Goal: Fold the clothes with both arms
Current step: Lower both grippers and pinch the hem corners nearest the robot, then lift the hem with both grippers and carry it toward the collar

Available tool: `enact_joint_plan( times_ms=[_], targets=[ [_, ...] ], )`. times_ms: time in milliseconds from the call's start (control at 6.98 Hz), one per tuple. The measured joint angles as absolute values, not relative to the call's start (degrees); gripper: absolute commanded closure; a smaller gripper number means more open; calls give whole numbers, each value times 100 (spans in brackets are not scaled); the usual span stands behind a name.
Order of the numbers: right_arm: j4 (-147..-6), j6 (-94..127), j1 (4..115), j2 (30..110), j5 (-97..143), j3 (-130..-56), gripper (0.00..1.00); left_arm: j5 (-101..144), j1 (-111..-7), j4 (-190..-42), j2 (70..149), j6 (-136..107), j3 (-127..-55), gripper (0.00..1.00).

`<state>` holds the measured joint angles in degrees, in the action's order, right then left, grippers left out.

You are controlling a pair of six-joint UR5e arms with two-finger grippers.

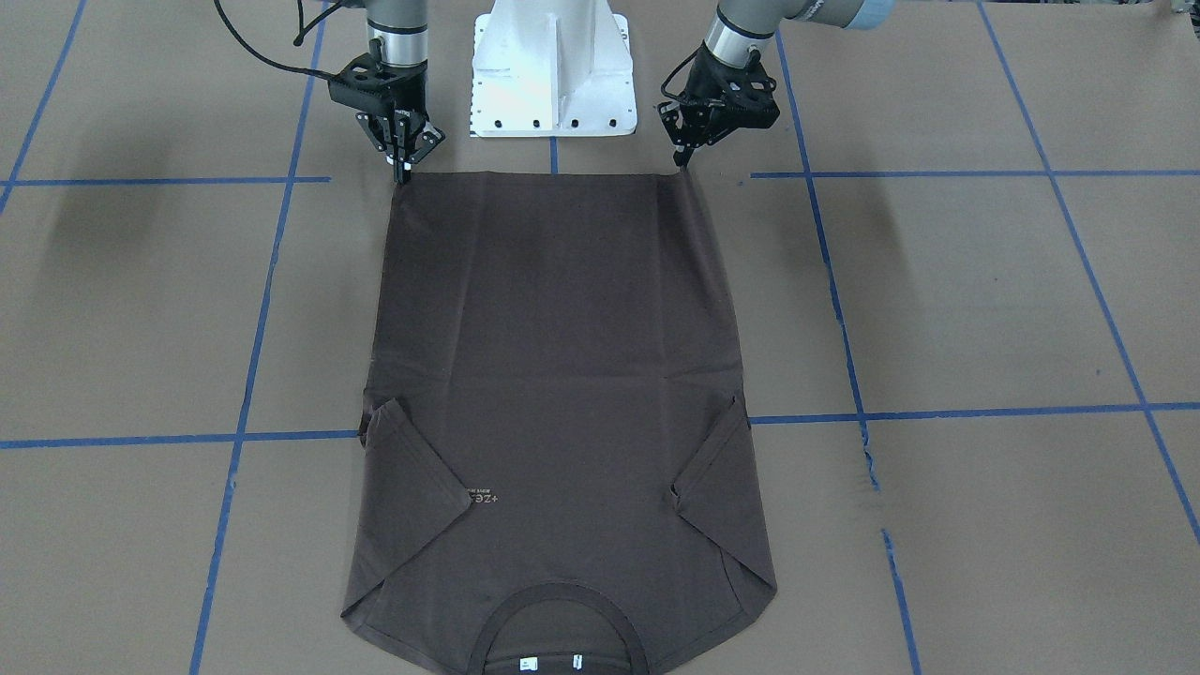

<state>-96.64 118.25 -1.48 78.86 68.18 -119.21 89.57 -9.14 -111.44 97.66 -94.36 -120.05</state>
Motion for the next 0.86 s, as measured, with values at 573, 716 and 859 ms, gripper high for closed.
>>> enact_joint_plan(
  times_ms=[573,716,859],
  targets=[
    [-10551,11789,-117,7954,6922,-13484,100,9278,-907,-9591,9989,-9393,-13415,100],
    [-11178,11801,-270,7951,7010,-14321,100,9491,-920,-8732,10289,-9391,-14081,100],
    [-11633,11811,-338,7912,7115,-14921,100,9674,-992,-8038,10623,-9391,-14548,100]
  ],
)
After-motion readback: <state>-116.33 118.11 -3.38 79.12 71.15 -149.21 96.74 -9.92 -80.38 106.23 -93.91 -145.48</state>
